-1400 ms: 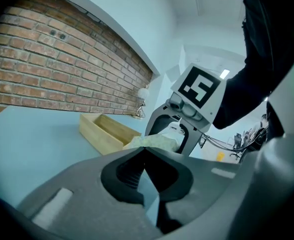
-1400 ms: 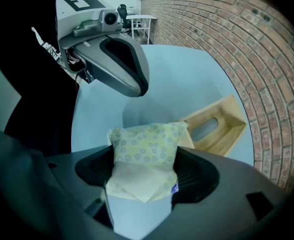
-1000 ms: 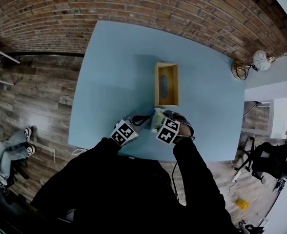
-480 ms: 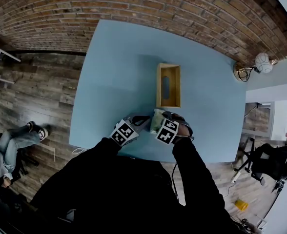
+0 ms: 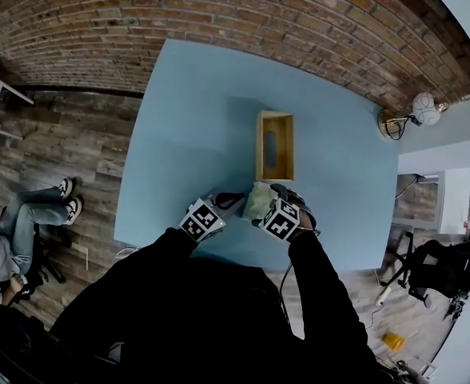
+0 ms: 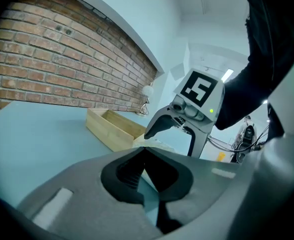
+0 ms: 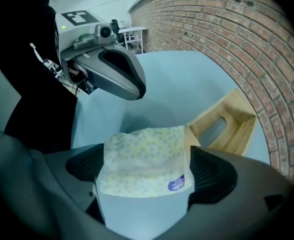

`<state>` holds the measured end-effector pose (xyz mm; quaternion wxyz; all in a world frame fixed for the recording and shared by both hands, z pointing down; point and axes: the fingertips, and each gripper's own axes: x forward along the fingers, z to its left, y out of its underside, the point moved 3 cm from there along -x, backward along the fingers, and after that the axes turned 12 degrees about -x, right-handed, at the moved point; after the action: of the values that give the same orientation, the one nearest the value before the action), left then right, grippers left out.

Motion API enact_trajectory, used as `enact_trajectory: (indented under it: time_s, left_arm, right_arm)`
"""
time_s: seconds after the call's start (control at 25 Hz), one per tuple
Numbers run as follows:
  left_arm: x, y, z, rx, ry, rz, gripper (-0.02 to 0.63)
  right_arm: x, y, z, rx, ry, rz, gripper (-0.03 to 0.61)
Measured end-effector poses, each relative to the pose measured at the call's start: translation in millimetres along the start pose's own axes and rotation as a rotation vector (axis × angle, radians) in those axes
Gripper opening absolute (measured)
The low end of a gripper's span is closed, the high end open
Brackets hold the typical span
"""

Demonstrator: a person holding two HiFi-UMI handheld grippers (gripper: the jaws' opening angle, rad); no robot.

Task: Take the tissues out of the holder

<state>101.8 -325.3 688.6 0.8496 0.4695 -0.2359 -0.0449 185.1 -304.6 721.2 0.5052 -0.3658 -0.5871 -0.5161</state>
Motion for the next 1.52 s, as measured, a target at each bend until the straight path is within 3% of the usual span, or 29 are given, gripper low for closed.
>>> enact_trajectory:
  time_s: [0.36,0.48,0.88,1.2,1.28,1.44,1.52]
  left_arm:
    - [-19,-12,-13,0.005,0.02,-0.026,-0.006]
    - [-27,-20,-21,-0.005,0.031,-0.044,-0.006]
    - [-52,-41,-47,-0.011,0.051,-0.089,-0.006]
    - [-64,-53,-86,-0.006,0.027,-0.15,-0.006]
    - [-72,-56,-101,-0.004,0.023,-0.171,-0.006]
    - [-97,-64,-134,0.001,0.015,-0.229,-0.006]
    - [-109,-68,-155,0.009,0.018,-0.258,-0.006]
  right_arm:
    - [-39,-4,7,0.092,0.037,-0.113,0.534]
    - [-55,-6,11,0.181,0.056,-0.22,0.534]
    - [-125,-5,23,0.426,0.241,-0.605,0.531]
    - [-160,6,49,0.52,0.264,-0.86,0.521]
    - [-173,3,62,0.515,0.265,-0.907,0.488]
    - [-196,-4,84,0.479,0.298,-0.995,0.327]
    - [-209,-5,96,0.474,0.318,-1.042,0.288]
